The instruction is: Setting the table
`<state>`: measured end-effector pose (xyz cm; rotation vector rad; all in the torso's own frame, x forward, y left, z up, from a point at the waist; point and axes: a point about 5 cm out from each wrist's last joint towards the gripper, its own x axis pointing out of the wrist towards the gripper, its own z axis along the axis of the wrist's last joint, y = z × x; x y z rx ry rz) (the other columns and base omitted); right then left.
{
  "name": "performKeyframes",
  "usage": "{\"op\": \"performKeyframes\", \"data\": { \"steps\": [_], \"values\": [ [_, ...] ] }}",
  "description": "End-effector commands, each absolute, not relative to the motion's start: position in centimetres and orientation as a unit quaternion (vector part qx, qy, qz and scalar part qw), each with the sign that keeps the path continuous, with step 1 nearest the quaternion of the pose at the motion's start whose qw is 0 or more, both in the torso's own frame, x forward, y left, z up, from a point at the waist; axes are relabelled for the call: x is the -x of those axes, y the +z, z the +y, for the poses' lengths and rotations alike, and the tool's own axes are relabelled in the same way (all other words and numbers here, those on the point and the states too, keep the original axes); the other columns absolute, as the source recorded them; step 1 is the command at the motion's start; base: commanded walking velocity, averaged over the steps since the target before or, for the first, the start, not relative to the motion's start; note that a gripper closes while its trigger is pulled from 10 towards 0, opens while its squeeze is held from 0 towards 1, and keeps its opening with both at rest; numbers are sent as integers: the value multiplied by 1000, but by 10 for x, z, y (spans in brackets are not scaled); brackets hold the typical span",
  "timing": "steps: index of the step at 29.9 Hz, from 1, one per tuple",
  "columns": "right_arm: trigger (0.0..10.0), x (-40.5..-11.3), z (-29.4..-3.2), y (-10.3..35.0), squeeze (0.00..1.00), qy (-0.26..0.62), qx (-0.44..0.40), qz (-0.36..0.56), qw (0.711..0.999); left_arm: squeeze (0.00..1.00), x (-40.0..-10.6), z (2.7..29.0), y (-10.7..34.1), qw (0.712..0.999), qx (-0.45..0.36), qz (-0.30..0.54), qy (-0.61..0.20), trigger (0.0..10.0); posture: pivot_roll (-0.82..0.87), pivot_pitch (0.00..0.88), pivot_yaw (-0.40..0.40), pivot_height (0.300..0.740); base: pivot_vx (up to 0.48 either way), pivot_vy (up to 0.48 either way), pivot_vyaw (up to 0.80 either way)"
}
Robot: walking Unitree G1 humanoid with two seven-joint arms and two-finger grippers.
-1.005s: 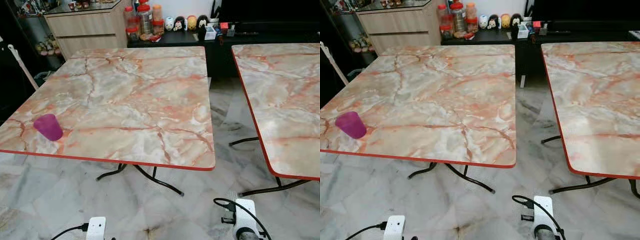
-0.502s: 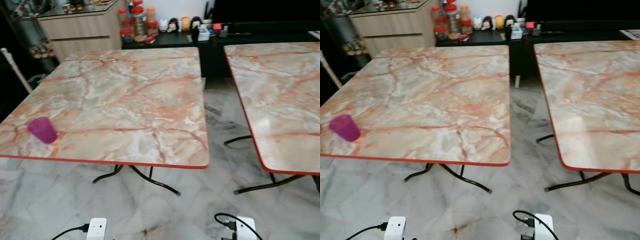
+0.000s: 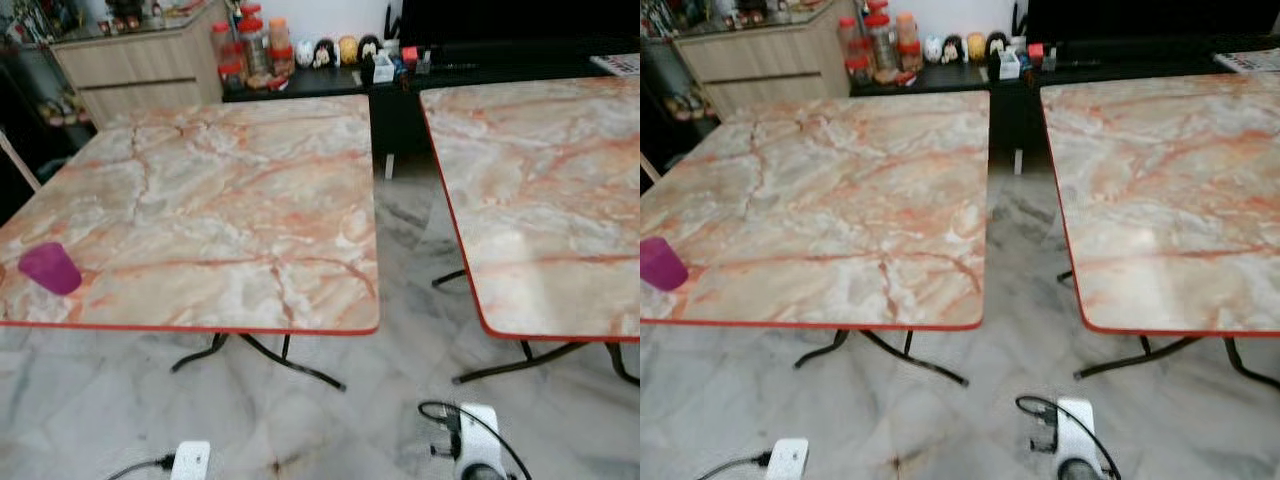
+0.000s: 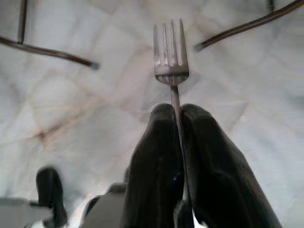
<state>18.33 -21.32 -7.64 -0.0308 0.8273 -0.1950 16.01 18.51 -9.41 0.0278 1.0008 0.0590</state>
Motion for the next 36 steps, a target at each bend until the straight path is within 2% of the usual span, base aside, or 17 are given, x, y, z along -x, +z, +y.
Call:
{"op": "performKeyframes", "data": {
  "steps": [1,13,22,36],
  "values": [
    [10000,-189,-202,-76,0,-79,6,394,916,0,-153,198,-95,871,-28,490,37,10000,3,32,88,740,0,-251,0],
    [10000,-195,-194,-75,0,-47,15,401,915,0,-152,208,-94,873,-31,484,58,10000,48,0,65,740,0,-257,0],
    [10000,-199,-208,-70,0,-55,30,398,915,0,-153,187,-97,872,-16,487,43,10000,20,0,36,740,0,-262,0],
    [10000,-197,-212,-71,0,-66,24,398,915,0,-164,183,-93,877,-23,479,27,10000,-27,0,36,740,0,-293,-151]
  ]
}}
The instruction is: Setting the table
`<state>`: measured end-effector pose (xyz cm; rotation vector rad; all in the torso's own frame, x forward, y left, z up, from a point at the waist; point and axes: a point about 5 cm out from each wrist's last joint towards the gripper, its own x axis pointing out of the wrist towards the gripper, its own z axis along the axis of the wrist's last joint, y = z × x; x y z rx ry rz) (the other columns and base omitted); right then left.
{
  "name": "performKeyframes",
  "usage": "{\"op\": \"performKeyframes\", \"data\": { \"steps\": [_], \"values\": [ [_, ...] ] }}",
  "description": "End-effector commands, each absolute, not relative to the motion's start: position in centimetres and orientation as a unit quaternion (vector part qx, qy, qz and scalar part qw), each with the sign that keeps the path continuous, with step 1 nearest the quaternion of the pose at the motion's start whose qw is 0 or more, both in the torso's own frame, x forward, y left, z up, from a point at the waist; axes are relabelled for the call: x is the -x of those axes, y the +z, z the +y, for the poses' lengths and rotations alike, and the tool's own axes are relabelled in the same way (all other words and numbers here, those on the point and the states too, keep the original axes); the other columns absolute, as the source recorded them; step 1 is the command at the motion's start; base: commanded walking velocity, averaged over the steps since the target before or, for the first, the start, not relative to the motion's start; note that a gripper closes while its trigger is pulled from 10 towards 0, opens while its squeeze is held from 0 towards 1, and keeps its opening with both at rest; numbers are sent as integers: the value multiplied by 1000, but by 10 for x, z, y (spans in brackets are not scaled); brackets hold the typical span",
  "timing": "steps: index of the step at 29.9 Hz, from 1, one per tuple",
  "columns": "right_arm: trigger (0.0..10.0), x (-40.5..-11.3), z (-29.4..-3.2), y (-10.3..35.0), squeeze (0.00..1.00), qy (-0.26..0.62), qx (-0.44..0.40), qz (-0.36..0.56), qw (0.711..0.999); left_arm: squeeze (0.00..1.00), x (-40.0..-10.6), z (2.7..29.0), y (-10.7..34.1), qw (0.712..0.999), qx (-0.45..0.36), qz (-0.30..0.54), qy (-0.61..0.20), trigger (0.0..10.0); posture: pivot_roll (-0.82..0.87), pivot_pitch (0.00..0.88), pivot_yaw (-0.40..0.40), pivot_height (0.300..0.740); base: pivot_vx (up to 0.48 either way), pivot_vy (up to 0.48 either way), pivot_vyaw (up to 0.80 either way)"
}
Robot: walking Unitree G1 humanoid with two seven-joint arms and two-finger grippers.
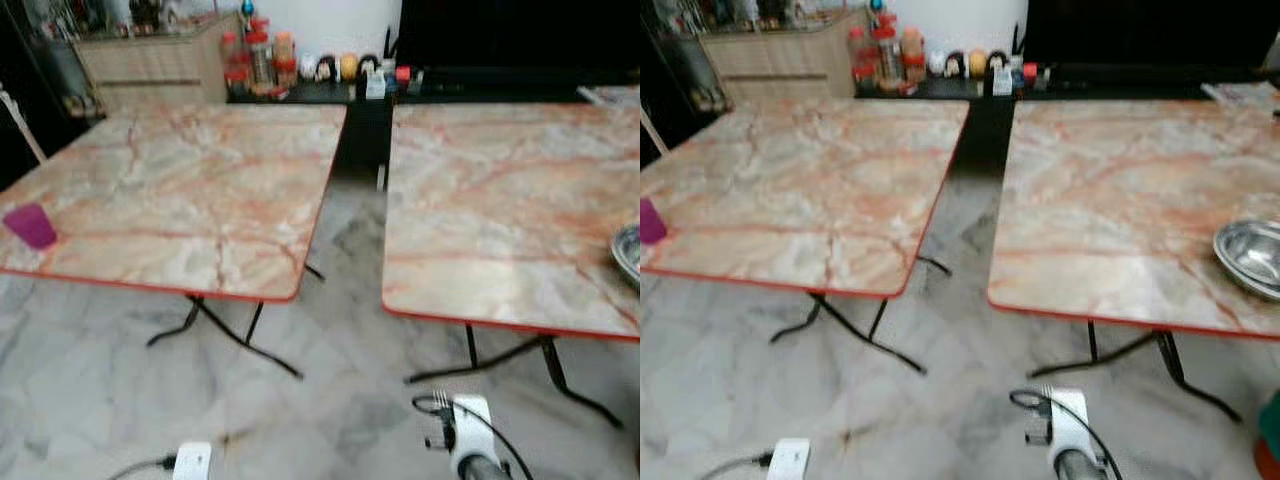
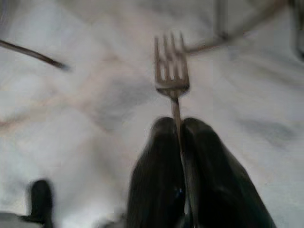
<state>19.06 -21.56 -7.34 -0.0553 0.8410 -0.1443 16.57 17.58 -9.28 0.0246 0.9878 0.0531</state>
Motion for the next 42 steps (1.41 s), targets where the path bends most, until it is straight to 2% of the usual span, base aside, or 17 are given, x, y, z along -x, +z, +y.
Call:
{"op": "performKeyframes", "data": {
  "steps": [1,13,37,42],
  "values": [
    [10000,-197,-212,-71,0,-67,24,398,915,0,-164,183,-93,877,-22,479,28,10000,-27,0,36,740,0,-296,0],
    [10000,-191,-217,-72,0,-98,12,400,911,0,-162,180,-94,876,-14,481,32,10000,-40,10,43,740,0,-294,0],
    [10000,-192,-212,-73,0,-98,1,402,911,0,-156,184,-96,873,-12,487,38,10000,-30,53,53,740,0,-294,0],
    [10000,-195,-211,-72,0,-91,6,401,912,0,-154,184,-97,872,-9,487,42,10000,-21,56,45,740,0,-295,-764]
  ]
}}
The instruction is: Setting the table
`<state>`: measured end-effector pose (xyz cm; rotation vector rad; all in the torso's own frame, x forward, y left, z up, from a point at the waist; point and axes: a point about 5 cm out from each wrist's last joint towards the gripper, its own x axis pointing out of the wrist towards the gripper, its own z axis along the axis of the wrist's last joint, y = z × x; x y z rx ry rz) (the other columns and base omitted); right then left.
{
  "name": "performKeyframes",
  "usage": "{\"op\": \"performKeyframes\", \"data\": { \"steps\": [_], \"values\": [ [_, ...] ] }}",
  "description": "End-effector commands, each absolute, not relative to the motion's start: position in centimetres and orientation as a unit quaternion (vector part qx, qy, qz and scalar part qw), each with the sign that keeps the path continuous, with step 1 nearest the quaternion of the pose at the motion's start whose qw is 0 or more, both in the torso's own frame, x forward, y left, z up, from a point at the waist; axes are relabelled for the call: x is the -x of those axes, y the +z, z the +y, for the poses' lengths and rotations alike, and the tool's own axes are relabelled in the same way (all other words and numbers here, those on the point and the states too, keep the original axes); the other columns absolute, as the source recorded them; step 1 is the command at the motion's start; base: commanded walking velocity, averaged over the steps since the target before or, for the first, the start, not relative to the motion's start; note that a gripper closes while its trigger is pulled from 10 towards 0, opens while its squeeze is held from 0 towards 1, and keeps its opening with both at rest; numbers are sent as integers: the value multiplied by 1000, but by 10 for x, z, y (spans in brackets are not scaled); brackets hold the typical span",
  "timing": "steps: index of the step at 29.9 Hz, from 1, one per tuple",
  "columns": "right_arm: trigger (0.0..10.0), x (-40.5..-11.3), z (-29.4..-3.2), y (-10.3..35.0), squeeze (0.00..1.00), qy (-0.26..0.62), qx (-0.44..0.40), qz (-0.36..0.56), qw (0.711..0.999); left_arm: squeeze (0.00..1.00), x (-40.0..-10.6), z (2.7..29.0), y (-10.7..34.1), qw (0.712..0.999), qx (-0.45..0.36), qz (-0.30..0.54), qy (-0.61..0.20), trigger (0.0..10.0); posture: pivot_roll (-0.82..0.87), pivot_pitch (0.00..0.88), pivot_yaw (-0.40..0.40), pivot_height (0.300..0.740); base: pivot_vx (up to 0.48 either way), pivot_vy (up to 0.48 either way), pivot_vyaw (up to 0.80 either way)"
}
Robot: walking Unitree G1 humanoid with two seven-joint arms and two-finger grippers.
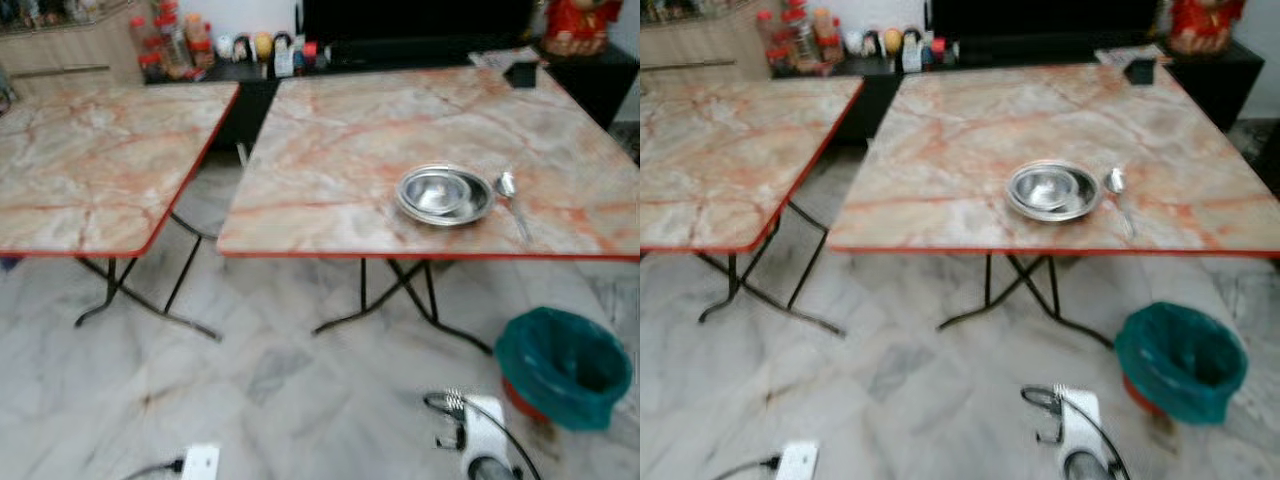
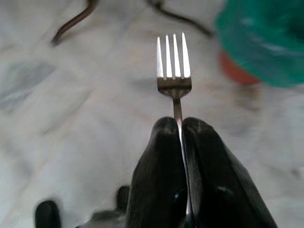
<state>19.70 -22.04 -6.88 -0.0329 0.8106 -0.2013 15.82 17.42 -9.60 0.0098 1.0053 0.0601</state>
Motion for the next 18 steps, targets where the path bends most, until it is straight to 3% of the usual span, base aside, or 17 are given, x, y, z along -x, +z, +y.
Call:
{"op": "performKeyframes", "data": {
  "steps": [1,3,18],
  "values": [
    [10000,-195,-211,-72,0,-91,5,400,912,0,-154,184,-97,872,-8,487,42,10000,-21,56,45,740,0,-296,-613],
    [10000,-196,-211,-71,0,-90,7,399,913,0,-152,183,-98,871,-6,490,43,10000,-17,55,39,740,0,-148,-509],
    [10000,-197,-207,-72,0,-74,15,399,914,0,-157,181,-96,877,15,478,51,10000,-22,31,34,740,16,0,0]
  ]
}}
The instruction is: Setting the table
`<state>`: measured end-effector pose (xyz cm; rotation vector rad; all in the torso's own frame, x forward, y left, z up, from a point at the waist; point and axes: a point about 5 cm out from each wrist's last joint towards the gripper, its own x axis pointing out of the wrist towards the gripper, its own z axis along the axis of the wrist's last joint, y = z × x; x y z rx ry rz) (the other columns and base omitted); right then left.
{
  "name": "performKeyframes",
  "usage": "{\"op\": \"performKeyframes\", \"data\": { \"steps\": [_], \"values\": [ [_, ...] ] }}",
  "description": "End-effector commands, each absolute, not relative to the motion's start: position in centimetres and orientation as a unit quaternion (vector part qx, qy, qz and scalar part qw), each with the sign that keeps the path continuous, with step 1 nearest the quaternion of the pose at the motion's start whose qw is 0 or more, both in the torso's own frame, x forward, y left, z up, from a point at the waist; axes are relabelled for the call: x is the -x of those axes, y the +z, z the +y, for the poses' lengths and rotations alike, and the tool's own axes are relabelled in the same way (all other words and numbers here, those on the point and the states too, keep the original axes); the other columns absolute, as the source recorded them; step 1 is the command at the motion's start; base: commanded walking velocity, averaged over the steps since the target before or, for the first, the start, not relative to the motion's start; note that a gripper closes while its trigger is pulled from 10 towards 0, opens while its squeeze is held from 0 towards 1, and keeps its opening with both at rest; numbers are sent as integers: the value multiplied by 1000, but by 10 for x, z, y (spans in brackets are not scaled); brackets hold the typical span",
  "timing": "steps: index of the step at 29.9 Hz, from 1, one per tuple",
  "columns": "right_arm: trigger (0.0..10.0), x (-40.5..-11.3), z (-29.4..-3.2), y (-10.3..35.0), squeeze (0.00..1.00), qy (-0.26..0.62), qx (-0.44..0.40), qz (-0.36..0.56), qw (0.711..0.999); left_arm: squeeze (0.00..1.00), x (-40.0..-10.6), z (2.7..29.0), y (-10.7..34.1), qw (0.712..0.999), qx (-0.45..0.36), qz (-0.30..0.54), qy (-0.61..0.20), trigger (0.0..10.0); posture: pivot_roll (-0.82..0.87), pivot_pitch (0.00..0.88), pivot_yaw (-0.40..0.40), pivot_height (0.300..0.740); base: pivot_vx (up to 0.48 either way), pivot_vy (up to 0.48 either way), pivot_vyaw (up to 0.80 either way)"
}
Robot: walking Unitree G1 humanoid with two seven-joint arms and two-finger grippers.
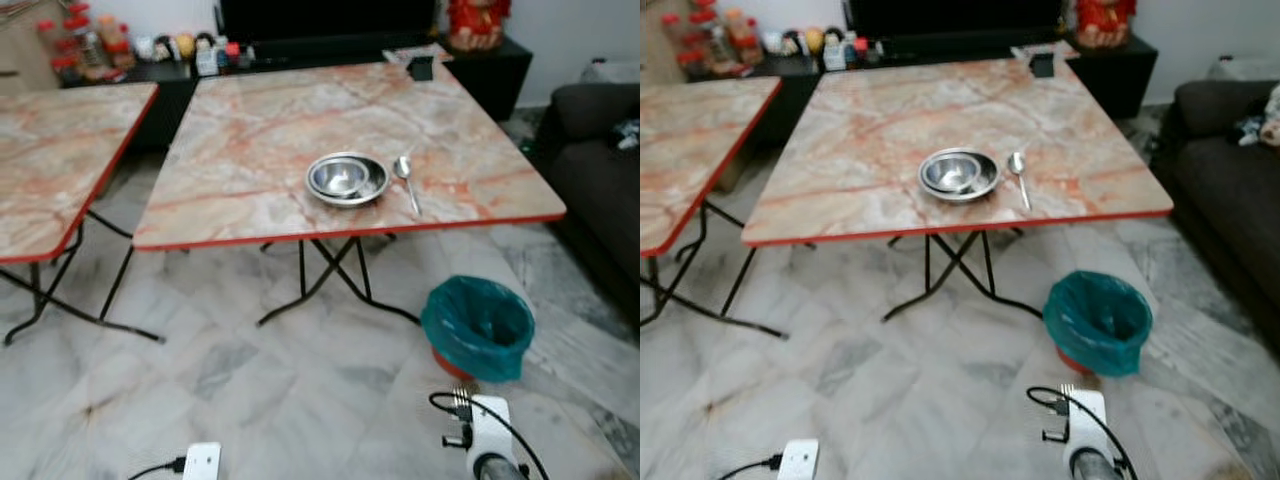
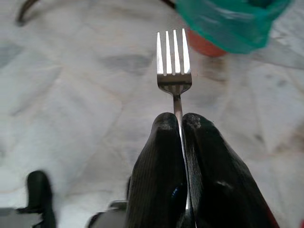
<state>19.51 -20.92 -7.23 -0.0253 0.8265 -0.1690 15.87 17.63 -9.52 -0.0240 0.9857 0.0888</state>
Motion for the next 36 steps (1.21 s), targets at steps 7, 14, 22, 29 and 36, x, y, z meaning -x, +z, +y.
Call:
{"op": "performKeyframes", "data": {
  "steps": [7,14,22,29,36],
  "values": [
    [10000,-196,-208,-72,0,-66,22,401,913,0,-158,180,-95,877,13,477,50,10000,-21,15,30,740,261,0,0],
    [10000,-197,-208,-72,0,-64,23,402,913,0,-159,179,-95,877,14,478,50,10000,-20,4,29,740,304,0,0],
    [10000,-195,-204,-74,0,-59,18,406,912,0,-161,180,-94,878,12,476,48,10000,-18,11,30,740,344,0,0],
    [10000,-191,-204,-76,0,-61,15,412,909,0,-162,180,-94,878,11,476,48,10000,-18,13,33,740,372,0,0],
    [10000,-189,-203,-77,0,-64,11,415,908,0,-164,179,-93,878,10,476,43,10000,-27,20,40,740,378,0,0]
  ]
}}
